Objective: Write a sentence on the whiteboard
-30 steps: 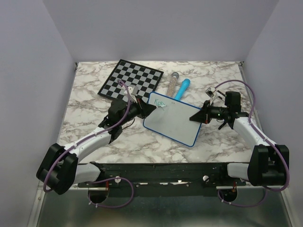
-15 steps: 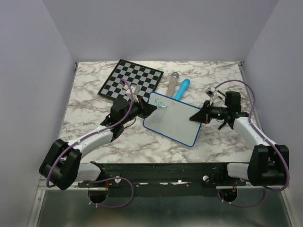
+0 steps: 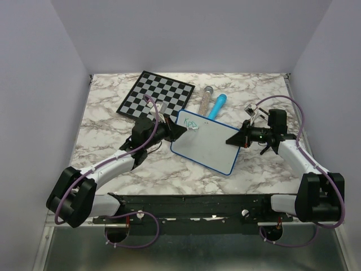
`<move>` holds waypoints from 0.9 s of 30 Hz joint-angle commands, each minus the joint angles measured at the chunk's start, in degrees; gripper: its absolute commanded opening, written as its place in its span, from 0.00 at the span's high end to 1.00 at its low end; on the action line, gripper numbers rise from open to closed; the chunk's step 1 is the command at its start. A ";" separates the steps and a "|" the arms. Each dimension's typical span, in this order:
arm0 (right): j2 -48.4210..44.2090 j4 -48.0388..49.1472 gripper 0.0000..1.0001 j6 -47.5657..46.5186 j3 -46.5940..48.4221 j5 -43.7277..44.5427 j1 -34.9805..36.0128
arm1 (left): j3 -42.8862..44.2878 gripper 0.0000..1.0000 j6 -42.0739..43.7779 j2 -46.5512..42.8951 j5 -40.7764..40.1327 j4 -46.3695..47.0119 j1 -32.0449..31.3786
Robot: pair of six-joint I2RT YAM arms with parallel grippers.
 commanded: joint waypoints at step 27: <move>-1.01 -0.14 0.99 -1.63 1.63 -0.15 0.39 | -0.93 1.00 -0.91 -3.61 0.61 0.01 0.22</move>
